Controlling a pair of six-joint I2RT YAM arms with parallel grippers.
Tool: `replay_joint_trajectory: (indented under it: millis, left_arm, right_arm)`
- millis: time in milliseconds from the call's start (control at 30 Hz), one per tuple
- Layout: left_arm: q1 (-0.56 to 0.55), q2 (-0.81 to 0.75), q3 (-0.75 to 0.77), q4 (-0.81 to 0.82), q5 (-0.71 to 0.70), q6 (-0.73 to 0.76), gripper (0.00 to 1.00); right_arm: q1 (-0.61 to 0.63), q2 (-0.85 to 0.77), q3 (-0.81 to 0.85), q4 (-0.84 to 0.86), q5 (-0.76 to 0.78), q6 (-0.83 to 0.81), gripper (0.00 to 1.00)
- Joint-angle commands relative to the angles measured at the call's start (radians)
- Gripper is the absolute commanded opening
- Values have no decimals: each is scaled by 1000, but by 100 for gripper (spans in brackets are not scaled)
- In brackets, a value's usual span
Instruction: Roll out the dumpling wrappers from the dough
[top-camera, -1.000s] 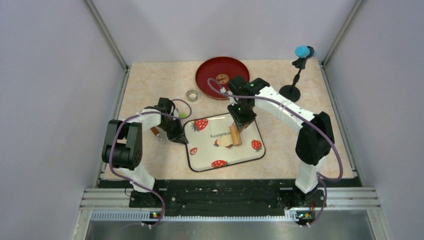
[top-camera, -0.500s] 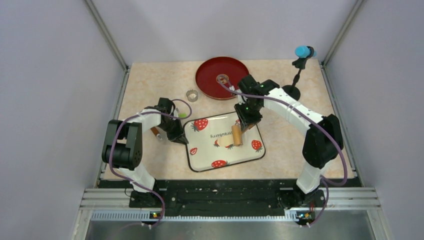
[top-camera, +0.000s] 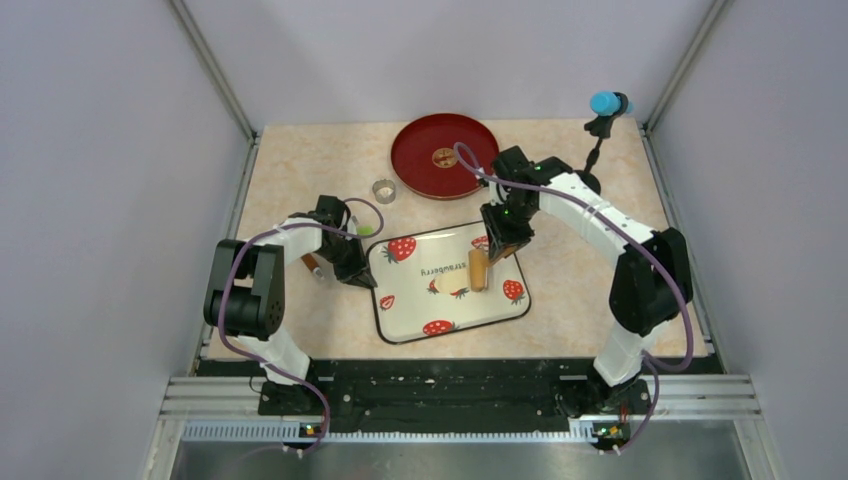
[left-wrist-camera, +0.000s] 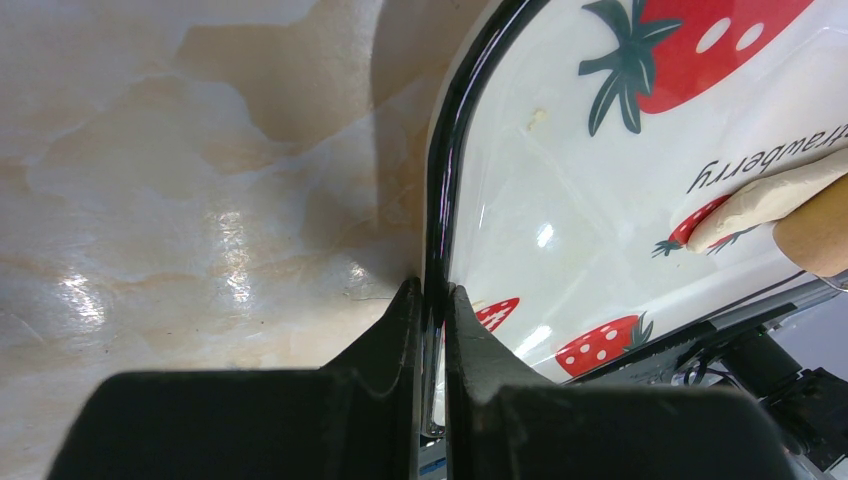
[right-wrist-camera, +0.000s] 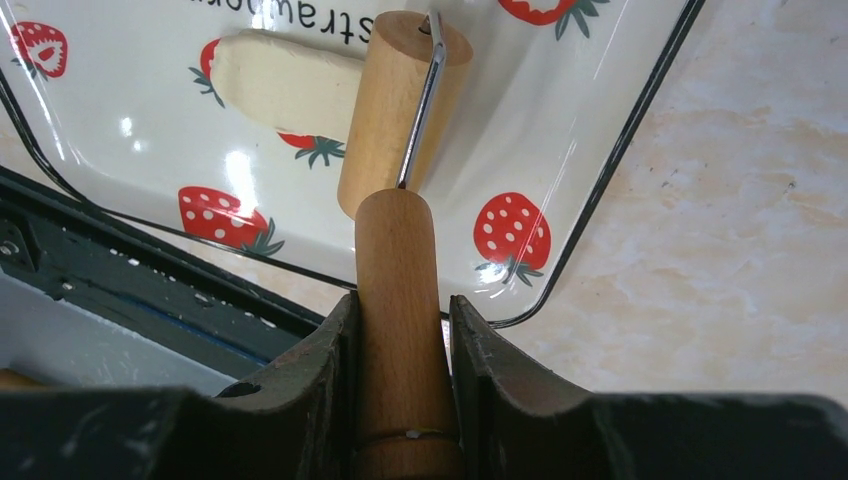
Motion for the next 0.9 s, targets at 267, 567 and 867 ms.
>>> replay_joint_trajectory:
  millis: [267, 567, 867]
  left_arm:
    - [-11, 11, -44, 15, -78, 10, 0]
    - [-8, -38, -113, 83, 18, -77, 0]
    - [-8, -126, -191, 141, 96, -163, 0]
  right_arm:
    - [-69, 96, -104, -93, 350, -48, 0]
    - [-81, 79, -22, -111, 325, -56, 0]
    - [-81, 33, 95, -104, 269, -88, 0]
